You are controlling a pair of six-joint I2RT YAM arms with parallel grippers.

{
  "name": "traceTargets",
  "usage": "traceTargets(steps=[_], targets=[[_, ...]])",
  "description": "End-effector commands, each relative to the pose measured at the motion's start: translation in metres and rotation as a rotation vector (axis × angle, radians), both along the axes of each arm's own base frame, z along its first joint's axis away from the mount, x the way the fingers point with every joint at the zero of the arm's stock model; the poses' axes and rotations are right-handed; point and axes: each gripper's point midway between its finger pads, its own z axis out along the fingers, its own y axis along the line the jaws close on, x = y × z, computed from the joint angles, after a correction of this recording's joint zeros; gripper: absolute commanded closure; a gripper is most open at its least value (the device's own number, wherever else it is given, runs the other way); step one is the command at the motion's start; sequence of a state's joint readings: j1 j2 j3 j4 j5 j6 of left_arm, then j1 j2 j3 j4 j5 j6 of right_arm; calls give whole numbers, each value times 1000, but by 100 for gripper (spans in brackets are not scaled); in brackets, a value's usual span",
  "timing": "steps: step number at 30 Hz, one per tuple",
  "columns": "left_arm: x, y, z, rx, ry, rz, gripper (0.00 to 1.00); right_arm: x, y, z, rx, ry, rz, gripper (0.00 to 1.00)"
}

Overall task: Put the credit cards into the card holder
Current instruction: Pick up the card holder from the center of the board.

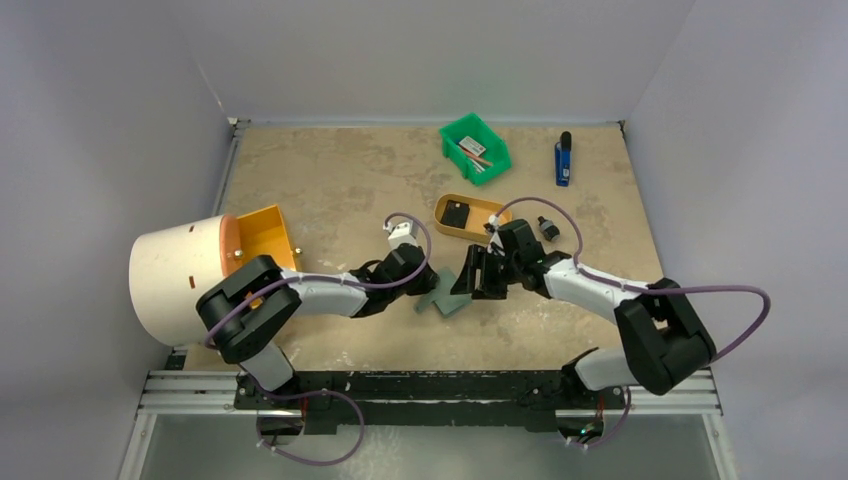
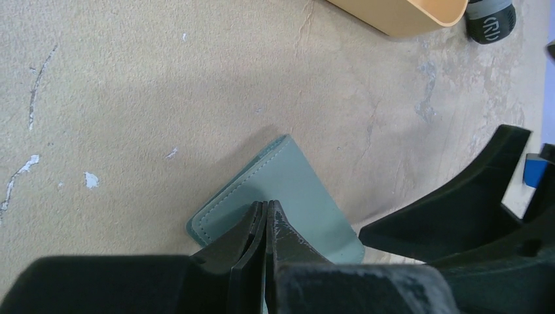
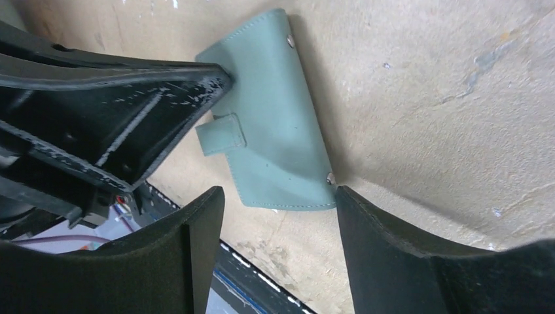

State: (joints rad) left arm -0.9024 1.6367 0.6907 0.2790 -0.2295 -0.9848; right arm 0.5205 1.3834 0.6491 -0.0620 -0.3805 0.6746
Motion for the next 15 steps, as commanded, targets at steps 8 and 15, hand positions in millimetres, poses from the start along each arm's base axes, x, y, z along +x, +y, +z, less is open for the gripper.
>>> traceTargets(steps=[8,15], targets=[[-18,39,-37,131,48,11,100,3,10,-4,178,63,-13,31],[-20,41,-40,137,51,8,100,11,-9,-16,104,33,-71,31]])
